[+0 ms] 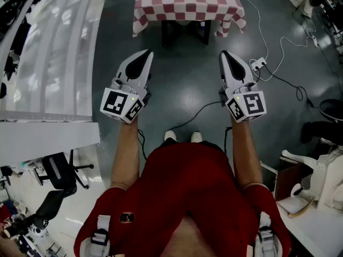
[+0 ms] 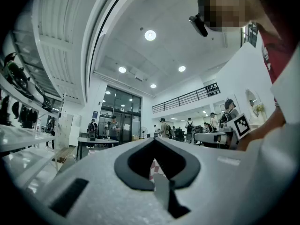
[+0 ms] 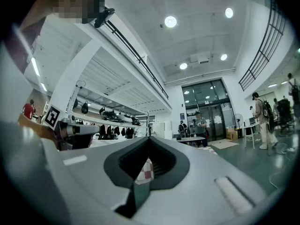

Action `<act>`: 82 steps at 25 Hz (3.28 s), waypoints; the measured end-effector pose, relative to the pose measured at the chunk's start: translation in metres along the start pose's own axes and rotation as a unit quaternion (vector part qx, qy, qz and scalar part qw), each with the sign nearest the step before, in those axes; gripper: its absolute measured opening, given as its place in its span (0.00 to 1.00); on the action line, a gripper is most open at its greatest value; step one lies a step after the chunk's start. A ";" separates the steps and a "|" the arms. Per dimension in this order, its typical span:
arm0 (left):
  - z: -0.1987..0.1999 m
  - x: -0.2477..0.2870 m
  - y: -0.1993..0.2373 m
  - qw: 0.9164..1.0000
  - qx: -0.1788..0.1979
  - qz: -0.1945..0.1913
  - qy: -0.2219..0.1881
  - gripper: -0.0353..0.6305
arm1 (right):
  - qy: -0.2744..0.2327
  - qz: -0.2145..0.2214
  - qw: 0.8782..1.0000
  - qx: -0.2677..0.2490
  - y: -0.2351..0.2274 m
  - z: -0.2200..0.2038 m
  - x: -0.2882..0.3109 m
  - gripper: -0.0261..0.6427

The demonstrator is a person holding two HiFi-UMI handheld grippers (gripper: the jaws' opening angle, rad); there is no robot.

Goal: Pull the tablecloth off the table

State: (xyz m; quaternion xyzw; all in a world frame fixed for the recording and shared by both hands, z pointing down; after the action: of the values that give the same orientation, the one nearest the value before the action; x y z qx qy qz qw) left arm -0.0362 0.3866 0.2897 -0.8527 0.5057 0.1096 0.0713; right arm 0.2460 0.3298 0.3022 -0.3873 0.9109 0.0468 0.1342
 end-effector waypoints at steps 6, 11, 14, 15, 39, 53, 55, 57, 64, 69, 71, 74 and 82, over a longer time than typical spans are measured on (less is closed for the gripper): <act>-0.001 -0.009 0.012 1.000 -0.004 -0.001 0.000 0.06 | 0.000 -0.011 1.000 0.004 0.010 -0.003 0.005 0.06; 0.000 -0.017 0.024 1.000 -0.005 -0.009 0.001 0.06 | 0.005 -0.021 1.000 0.002 0.021 -0.007 0.010 0.06; 0.000 -0.024 0.037 1.000 -0.007 -0.014 -0.001 0.06 | 0.007 -0.032 0.999 -0.002 0.029 -0.010 0.015 0.06; 0.000 -0.026 0.042 1.000 -0.008 -0.014 -0.001 0.06 | 0.008 -0.034 0.999 -0.003 0.032 -0.012 0.016 0.06; -0.074 0.157 0.238 0.998 -0.002 0.041 0.039 0.06 | 0.019 0.004 0.999 -0.037 -0.120 -0.093 0.249 0.06; -0.099 0.279 0.287 0.992 0.031 0.110 0.054 0.06 | -0.002 0.046 0.999 0.005 -0.255 -0.128 0.357 0.06; -0.102 0.289 0.300 0.991 0.032 0.116 0.059 0.06 | 0.000 0.051 0.999 0.010 -0.259 -0.133 0.371 0.06; -0.108 0.298 0.313 0.990 0.031 0.121 0.064 0.06 | 0.002 0.053 0.999 0.013 -0.262 -0.139 0.384 0.06; -0.141 0.321 0.373 0.989 0.023 0.126 0.077 0.06 | 0.018 0.057 0.998 0.001 -0.270 -0.165 0.431 0.06; -0.169 0.341 0.431 0.988 0.016 0.124 0.089 0.06 | 0.036 0.049 0.998 -0.010 -0.275 -0.182 0.481 0.06; -0.179 0.351 0.457 0.988 0.011 0.121 0.095 0.06 | 0.042 0.043 0.998 -0.011 -0.277 -0.191 0.503 0.06; -0.196 0.364 0.497 0.988 0.000 0.115 0.107 0.06 | 0.048 0.028 0.998 -0.008 -0.278 -0.203 0.536 0.06; -0.238 0.384 0.589 0.984 -0.029 0.104 0.141 0.06 | 0.067 0.002 0.998 -0.021 -0.266 -0.229 0.604 0.06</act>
State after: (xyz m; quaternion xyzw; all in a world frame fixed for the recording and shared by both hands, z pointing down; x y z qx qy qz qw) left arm -0.3478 -0.2751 0.4136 -0.8038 0.5936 0.0095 -0.0371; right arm -0.0118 -0.3169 0.3577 -0.3903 0.9176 0.0402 0.0642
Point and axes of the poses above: the fingertips, and each gripper's own axes: x forward along the fingers, y to its left, z out of its top, the point moved 8 cm from there along -x, backward along the fingers, and after that the axes turned 8 degrees about -y, right-handed, at the moved point
